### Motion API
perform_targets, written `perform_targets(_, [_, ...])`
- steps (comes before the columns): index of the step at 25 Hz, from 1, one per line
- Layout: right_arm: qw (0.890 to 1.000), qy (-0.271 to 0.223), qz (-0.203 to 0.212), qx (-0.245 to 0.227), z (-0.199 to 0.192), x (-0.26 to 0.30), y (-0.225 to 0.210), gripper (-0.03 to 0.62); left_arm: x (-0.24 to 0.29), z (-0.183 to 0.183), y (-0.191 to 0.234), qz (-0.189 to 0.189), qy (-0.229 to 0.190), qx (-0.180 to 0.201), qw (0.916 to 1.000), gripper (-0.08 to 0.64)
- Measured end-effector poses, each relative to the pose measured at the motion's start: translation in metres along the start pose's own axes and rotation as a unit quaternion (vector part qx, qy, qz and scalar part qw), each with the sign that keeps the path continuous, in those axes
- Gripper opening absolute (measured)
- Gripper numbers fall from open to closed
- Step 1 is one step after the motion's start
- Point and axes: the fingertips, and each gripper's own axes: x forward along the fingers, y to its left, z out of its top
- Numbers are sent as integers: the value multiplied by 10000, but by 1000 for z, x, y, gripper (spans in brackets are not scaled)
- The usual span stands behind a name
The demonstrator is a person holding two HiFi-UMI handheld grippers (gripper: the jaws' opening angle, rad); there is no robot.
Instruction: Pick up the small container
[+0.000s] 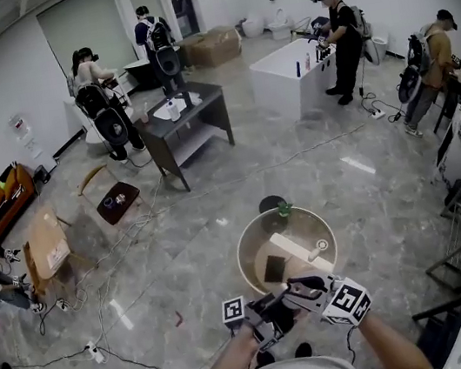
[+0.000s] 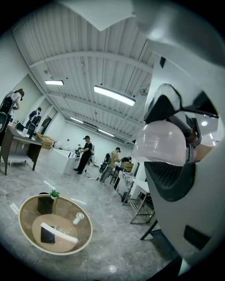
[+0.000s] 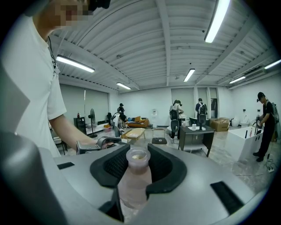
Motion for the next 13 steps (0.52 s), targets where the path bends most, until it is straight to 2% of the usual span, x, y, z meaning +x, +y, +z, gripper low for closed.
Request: perform_targets(13, [10000,-18,-48,15,0,2,4,138,-4,-5,-1,-62,27,-117,9999,288])
